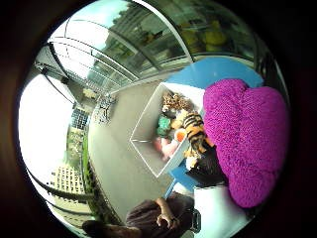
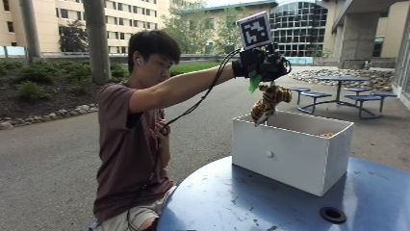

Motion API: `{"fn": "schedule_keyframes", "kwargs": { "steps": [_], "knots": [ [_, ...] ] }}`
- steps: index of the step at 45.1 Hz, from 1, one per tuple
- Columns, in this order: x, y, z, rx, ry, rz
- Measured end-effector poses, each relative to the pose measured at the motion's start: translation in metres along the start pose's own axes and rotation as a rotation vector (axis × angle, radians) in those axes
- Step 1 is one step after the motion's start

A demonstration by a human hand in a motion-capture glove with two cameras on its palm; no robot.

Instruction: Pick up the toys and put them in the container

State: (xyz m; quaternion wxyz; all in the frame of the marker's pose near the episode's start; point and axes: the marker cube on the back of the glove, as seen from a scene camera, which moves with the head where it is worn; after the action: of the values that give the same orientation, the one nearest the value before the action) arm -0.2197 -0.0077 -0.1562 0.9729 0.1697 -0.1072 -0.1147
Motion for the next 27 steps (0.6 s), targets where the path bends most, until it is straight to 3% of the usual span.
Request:
{"fn": "schedule_keyframes", "kwargs": {
  "steps": [8, 19, 27],
  "knots": [
    [-0.068, -0.003, -0.004, 0.023, -0.141, -0.174],
    [-0.138, -0.008, 0.033, -0.009, -0.176, -0.238],
    [-0.183, -0.004, 0.083, -0.246, -0.204, -0.263]
  ]
}}
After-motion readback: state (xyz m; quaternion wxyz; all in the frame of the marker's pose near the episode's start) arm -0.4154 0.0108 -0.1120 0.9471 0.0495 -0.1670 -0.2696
